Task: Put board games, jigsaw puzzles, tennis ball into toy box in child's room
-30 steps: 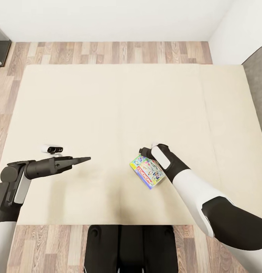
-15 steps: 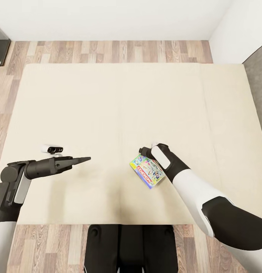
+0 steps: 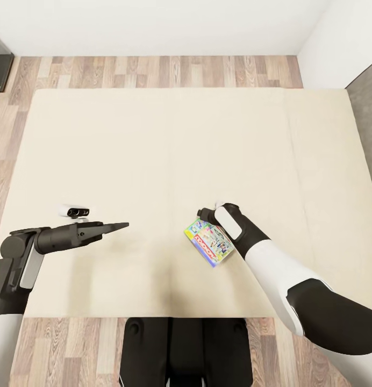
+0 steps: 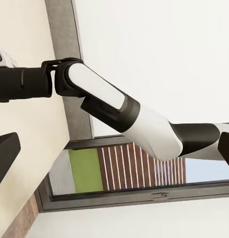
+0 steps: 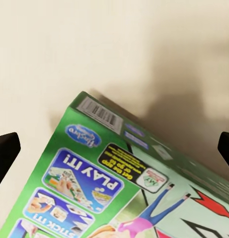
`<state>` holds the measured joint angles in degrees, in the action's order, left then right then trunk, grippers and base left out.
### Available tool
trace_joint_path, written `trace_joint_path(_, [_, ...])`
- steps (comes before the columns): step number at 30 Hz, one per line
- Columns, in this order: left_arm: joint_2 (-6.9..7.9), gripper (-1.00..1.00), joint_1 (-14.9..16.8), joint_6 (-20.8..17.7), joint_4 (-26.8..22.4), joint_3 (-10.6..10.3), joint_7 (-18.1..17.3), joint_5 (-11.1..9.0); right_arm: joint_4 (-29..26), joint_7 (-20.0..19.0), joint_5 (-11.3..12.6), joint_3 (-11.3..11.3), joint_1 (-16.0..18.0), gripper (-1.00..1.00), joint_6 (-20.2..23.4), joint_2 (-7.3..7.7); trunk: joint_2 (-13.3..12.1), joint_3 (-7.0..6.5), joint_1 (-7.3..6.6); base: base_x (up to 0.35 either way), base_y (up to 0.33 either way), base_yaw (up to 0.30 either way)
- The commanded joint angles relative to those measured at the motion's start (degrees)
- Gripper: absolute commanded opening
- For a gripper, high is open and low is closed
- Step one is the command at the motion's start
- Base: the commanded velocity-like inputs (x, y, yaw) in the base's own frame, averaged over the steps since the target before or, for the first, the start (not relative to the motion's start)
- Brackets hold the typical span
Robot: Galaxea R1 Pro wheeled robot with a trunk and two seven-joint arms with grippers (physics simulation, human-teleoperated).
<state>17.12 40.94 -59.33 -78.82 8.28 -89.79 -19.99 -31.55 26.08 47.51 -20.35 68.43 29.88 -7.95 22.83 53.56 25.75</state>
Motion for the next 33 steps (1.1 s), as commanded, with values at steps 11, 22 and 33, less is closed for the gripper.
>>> trace_joint_path(11, [0.02, 1.00, 0.02, -0.61, -0.01, -0.19, -0.21, -0.08, -0.08, 0.55, 0.56, -0.31, 0.04, 1.00, 0.09, 0.04, 0.09, 0.82, 0.03, 0.000, 0.000, 0.000])
trace_joint_path(22, [0.00, 1.00, 0.02, -0.60, -0.01, -0.12, -0.21, -0.08, -0.09, 0.56, 0.56, -0.31, 0.04, 1.00, 0.16, 0.04, 0.09, 0.91, 0.03, 0.000, 0.000, 0.000])
trace_joint_path(33, [0.00, 1.00, 0.02, -0.54, -0.01, -0.13, -0.21, -0.05, -0.09, 0.56, 0.56, -0.31, 0.07, 1.00, 0.22, 0.04, 0.09, 1.11, 0.03, 0.000, 0.000, 0.000])
